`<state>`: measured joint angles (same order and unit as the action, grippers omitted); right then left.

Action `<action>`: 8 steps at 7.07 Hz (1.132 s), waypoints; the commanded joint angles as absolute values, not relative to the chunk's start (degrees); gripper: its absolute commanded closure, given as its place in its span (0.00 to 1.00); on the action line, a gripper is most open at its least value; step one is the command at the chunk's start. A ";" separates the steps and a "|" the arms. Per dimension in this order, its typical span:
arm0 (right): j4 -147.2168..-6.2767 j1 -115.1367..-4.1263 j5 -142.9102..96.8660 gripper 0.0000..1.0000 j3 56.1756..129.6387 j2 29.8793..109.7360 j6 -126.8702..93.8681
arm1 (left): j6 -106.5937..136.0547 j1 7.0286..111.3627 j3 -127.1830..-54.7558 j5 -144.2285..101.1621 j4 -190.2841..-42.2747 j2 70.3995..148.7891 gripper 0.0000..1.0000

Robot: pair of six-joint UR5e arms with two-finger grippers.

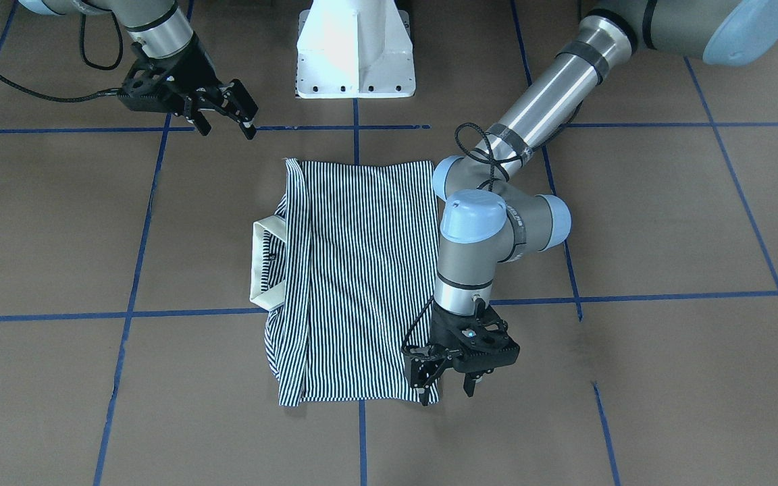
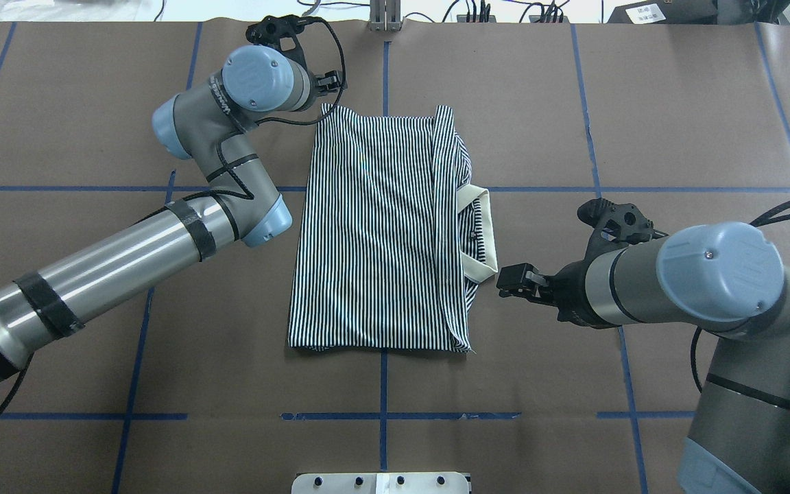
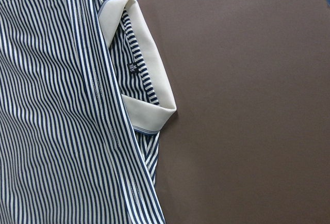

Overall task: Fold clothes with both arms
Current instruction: 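Rotate the shirt upright with the right gripper while the left arm lifts away, then release the shirt edge and move the right gripper over the shirt's side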

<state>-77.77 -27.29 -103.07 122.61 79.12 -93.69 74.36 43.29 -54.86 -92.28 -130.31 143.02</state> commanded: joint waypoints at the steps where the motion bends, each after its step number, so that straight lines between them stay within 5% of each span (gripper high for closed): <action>1: -85.64 -27.07 -101.96 0.00 117.89 72.38 -88.03 | 72.43 44.65 -73.02 -100.45 -123.85 131.73 0.00; 5: -93.07 -24.97 -100.55 0.00 102.15 57.84 -78.90 | 71.98 41.77 -98.83 -100.63 -101.63 123.95 0.00; 8: -102.62 -23.30 -101.43 0.00 100.81 54.86 -67.17 | 72.07 41.40 -100.55 -100.72 -101.78 122.34 0.00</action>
<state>-98.11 -24.35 -101.36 101.36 56.40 -71.24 72.04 41.53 -100.07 -100.69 -101.88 122.66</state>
